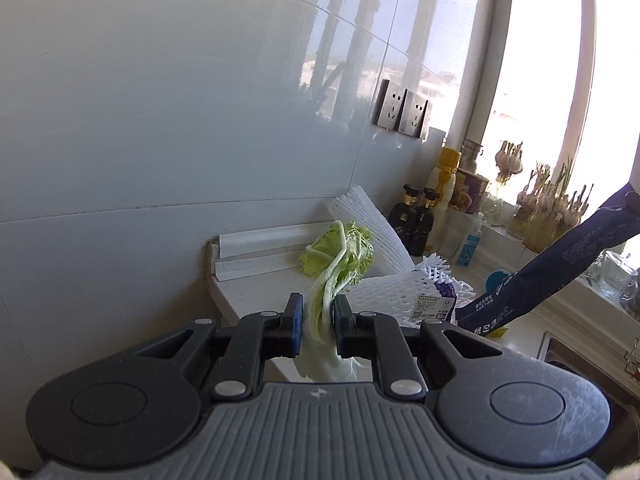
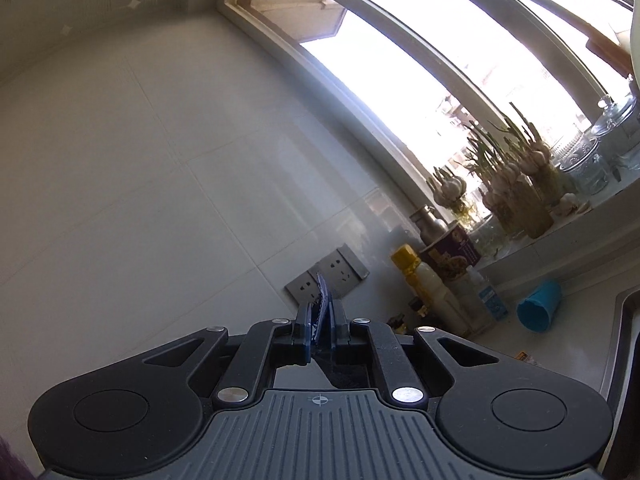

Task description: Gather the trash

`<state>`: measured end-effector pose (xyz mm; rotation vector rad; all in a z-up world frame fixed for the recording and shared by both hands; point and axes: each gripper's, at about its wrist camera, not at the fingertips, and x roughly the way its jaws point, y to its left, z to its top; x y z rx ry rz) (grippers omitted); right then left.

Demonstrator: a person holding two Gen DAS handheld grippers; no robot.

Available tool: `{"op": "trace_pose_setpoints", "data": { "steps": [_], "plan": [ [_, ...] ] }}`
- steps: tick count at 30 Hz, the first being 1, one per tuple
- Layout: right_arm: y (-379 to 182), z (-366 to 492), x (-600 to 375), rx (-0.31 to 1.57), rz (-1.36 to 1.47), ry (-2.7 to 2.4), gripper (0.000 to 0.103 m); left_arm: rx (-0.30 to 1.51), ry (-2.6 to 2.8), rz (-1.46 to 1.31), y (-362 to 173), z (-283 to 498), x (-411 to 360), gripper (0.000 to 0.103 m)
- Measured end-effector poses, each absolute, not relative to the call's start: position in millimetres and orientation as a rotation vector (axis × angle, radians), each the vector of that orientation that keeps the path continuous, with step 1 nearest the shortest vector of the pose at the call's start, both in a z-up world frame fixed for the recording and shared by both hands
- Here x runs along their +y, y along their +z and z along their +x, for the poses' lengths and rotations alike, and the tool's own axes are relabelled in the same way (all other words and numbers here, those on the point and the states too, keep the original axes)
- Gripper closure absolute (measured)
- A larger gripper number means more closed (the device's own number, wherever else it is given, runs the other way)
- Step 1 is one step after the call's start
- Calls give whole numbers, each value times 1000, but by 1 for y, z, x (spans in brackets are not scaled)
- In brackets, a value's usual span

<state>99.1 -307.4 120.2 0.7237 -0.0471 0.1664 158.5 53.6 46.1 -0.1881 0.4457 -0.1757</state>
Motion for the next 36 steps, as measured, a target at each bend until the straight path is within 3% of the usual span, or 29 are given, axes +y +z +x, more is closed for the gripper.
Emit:
{"op": "trace_pose_setpoints", "data": {
  "steps": [20, 36],
  "plan": [
    [120, 100, -207, 107, 634, 421, 95, 516, -66, -224, 21, 141, 117, 89],
    [84, 111, -120, 291, 507, 541, 95, 622, 14, -230, -19, 140, 153, 89]
  ]
}}
